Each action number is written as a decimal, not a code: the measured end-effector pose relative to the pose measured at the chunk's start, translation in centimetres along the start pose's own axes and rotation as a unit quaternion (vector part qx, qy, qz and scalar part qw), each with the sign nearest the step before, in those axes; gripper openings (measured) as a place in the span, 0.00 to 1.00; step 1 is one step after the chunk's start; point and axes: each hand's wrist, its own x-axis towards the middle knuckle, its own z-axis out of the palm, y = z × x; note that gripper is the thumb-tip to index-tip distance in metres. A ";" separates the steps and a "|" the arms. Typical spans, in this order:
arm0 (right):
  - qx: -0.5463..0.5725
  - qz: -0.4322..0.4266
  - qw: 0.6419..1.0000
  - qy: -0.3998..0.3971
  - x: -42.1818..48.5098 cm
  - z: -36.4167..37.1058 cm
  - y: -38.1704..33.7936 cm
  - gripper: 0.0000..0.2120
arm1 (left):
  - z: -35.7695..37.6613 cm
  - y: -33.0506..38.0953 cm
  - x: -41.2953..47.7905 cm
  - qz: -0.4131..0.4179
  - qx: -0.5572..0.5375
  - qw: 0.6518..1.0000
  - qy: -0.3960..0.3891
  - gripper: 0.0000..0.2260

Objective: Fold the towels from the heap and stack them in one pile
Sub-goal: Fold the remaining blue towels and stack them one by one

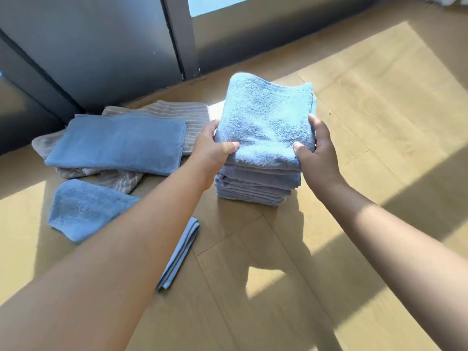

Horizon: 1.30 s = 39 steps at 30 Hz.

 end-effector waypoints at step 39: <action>-0.280 -0.330 0.894 -0.118 -17.7 10.3 0.5 0.19 | -17.2 -16.5 -19.8 -0.130 0.420 0.875 0.204 0.23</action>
